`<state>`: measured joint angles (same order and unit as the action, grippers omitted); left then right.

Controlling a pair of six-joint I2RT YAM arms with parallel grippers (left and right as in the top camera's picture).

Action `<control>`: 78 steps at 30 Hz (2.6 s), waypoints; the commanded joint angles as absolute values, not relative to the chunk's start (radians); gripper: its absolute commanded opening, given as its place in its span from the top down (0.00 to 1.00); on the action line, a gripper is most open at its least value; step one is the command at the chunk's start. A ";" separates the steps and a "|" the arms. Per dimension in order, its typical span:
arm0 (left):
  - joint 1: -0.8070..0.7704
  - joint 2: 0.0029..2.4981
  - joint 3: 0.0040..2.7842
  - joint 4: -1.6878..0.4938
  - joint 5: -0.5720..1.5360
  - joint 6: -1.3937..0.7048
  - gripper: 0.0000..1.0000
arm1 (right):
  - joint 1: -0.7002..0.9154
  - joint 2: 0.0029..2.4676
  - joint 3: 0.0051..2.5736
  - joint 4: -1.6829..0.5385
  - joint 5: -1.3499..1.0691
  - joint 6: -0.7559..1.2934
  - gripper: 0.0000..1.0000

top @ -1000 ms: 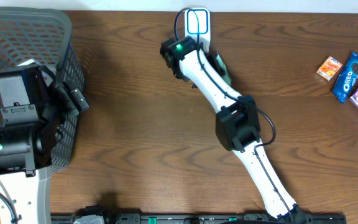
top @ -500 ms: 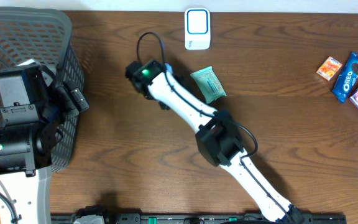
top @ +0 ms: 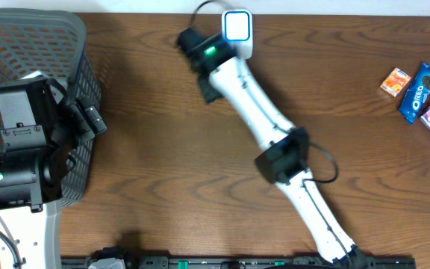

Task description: Scan the item barcode

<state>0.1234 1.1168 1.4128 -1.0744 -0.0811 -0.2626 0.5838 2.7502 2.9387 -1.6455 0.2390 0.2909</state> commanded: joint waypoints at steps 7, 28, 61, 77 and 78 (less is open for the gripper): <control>0.128 1.118 1.431 -1.077 -0.090 -0.268 0.02 | 0.315 2.744 2.873 -1.697 -0.266 0.001 0.41; 0.128 1.118 1.431 -1.077 -0.090 -0.268 0.02 | 0.197 2.744 2.427 -1.469 -0.598 -0.081 0.99; 0.128 1.118 1.431 -1.077 -0.090 -0.268 0.02 | 0.331 2.736 2.894 -1.151 -0.359 0.316 0.99; 0.128 1.118 1.431 -1.077 -0.090 -0.268 0.02 | 0.223 2.736 2.891 -0.955 -0.364 0.461 0.99; 0.128 1.118 1.431 -1.077 -0.090 -0.268 0.02 | 0.220 2.736 2.891 -0.960 -0.364 0.461 0.99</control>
